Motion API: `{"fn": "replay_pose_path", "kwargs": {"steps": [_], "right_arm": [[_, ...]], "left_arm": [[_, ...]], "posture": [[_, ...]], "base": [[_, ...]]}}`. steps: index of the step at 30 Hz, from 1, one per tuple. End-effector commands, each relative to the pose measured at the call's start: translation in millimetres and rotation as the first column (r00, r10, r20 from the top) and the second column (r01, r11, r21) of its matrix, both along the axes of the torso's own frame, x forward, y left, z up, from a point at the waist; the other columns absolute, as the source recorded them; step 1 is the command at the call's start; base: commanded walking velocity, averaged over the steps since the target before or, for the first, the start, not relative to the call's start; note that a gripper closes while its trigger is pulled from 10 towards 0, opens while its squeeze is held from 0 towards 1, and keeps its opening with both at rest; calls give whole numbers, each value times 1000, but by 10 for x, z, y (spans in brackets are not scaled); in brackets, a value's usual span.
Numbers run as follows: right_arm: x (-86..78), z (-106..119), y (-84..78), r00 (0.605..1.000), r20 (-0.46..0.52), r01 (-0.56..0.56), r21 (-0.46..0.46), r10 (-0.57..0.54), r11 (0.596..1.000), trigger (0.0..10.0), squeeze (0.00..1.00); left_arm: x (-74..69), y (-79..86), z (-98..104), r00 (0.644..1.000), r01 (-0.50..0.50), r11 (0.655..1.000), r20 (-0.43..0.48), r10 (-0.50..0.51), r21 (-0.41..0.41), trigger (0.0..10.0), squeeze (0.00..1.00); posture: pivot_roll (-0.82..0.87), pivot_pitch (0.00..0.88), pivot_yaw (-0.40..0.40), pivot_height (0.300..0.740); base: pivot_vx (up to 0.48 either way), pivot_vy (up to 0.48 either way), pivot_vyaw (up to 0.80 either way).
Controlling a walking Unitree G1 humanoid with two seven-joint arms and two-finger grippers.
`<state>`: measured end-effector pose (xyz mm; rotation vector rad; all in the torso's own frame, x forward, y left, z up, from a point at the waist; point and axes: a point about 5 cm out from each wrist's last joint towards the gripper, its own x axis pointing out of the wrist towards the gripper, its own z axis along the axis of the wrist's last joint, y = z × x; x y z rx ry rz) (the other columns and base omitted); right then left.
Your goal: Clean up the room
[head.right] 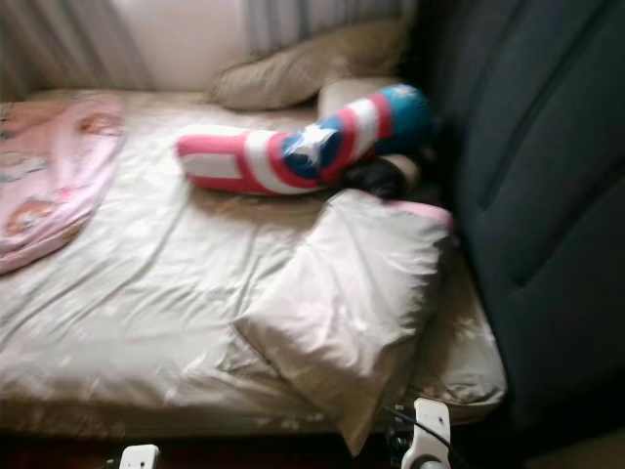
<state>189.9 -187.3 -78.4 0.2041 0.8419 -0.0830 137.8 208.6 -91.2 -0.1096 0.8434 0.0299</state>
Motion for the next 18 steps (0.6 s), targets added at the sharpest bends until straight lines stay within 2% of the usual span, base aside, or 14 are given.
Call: {"fn": "replay_pose_path", "kwargs": {"steps": [1,10,18], "right_arm": [[-47,-29,39,1000,-14,5,11,-5,1000,10000,0],[-51,-33,35,1000,-21,13,11,-13,1000,10000,0],[-47,-32,38,1000,-22,18,8,-18,1000,10000,0]], "left_arm": [[6,29,4,1000,-16,1000,-1,16,-1,10000,0],[1,26,1,999,-32,999,-1,32,-18,10000,0],[0,23,0,999,-35,999,-3,35,-24,10000,0]], "posture": [[117,76,-33,740],[116,77,-32,740],[115,75,-32,740]], "base": [[0,0,0],[0,0,0],[0,480,0]]}}
